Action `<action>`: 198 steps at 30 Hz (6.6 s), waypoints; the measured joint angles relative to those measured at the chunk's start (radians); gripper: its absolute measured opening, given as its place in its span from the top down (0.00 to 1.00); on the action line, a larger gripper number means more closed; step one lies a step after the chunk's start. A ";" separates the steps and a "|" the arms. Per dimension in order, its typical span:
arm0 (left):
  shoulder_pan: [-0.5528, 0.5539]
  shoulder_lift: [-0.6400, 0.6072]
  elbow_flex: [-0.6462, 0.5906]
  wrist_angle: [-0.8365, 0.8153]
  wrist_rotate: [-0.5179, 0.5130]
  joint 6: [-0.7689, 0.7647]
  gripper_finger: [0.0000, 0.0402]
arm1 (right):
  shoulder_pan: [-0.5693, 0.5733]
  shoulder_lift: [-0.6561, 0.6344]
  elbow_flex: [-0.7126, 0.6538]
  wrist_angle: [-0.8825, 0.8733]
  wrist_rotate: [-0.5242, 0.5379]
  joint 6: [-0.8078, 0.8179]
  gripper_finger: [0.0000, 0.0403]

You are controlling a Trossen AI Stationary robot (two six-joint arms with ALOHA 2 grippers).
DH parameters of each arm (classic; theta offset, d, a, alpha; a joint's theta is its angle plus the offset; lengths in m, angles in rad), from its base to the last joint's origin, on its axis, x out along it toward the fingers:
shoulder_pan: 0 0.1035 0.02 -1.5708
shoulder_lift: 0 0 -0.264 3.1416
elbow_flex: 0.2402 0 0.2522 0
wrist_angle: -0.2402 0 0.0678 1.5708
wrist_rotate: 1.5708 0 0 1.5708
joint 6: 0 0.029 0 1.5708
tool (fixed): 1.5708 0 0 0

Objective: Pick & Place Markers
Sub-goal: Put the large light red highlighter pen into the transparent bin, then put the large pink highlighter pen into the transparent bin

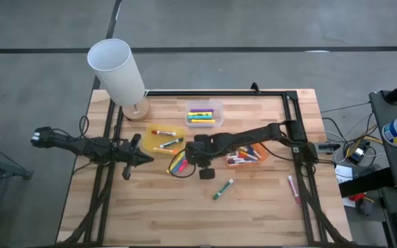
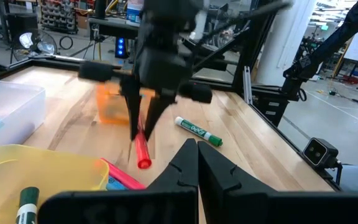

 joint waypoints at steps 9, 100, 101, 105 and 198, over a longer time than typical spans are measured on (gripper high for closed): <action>0.000 0.000 0.000 0.000 0.000 0.000 1.00 | -0.002 -0.004 0.173 -0.112 0.061 -0.019 0.88; 0.000 0.000 0.000 0.000 0.000 0.000 1.00 | -0.002 0.011 0.154 -0.034 0.049 -0.595 0.58; 0.000 0.000 0.000 0.000 0.000 0.000 1.00 | -0.003 0.011 0.148 -0.023 0.049 -0.595 0.58; 0.000 0.000 0.000 0.000 0.000 0.000 1.00 | -0.007 0.017 0.121 0.029 0.041 -0.592 0.58; 0.000 0.002 0.000 0.000 0.000 0.000 1.00 | -0.439 -0.068 0.113 -0.002 0.102 -0.093 0.82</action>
